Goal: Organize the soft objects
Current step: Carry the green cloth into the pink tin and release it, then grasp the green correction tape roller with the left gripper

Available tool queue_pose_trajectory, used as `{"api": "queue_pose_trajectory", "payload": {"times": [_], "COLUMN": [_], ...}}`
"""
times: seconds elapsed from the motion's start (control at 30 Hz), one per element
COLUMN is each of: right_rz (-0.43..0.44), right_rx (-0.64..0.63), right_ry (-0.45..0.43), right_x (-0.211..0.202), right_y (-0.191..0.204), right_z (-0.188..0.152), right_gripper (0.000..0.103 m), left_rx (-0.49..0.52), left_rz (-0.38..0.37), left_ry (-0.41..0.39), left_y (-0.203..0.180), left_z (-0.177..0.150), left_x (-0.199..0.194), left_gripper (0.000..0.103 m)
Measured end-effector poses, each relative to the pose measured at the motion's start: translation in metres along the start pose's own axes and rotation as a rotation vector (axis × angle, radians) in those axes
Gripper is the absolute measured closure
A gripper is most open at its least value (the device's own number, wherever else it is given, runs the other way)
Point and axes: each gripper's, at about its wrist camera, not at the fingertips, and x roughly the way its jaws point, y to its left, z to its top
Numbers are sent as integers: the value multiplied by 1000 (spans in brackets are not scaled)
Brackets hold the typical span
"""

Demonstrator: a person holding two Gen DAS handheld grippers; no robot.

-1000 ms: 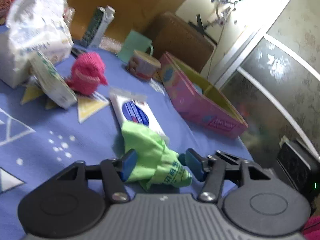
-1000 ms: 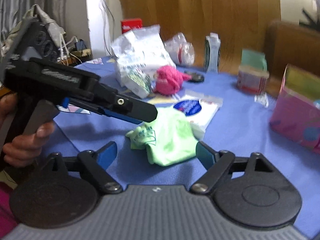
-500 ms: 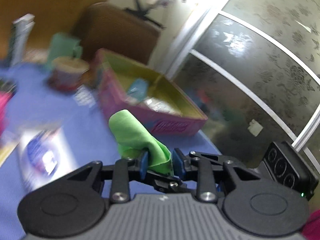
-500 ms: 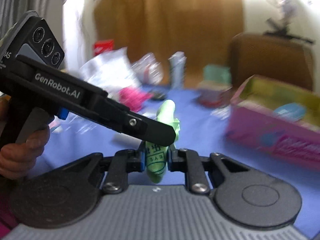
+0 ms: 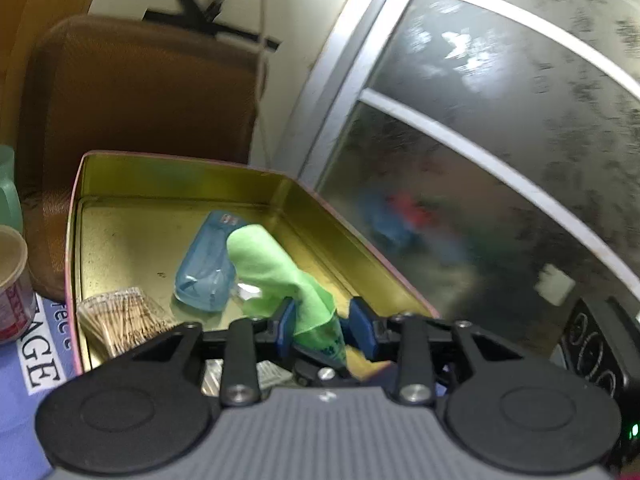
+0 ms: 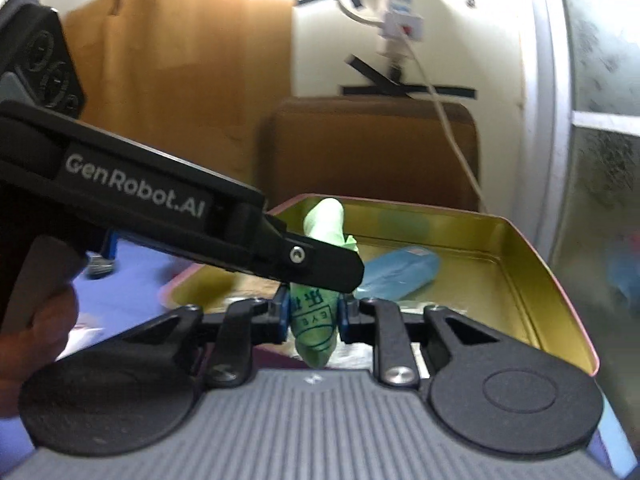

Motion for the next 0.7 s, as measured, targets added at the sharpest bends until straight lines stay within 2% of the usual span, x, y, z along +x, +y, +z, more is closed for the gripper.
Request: {"api": "queue_pose_trajectory", "payload": {"times": [0.03,0.07,0.1,0.23,0.37,0.47,0.57,0.63,0.7], "right_rz": [-29,-60,-92,-116,-123,-96,-27,39,123], "right_rx": [-2,-7,-12,1,12,25,29,14,-27], "right_ry": [13,22,29,19,-32,-87,-113,-107,-79], "right_x": [8,13,18,16,-6,-28,-41,-45,-43], "right_y": [-3,-6,-7,-6,-1,8,22,38,59], "right_z": [-1,-3,-5,-14,-13,-11,-11,-12,-11], "right_gripper": [57,39,31,30,30,31,32,40,55], "left_rx": [-15,-26,-33,-45,-23,-12,-12,-31,-57], "left_rz": [22,38,51,55,38,28,57,94,153], "left_ry": [4,4,8,7,-71,-105,-125,-136,-150], "left_y": [3,5,7,8,-1,-1,7,21,36], "left_z": [0,-1,-2,-7,-14,-33,-56,-77,-96], "left_x": [6,9,12,2,-43,-85,-124,-154,-182], "left_gripper": [60,58,58,58,58,58,58,58,58]}}
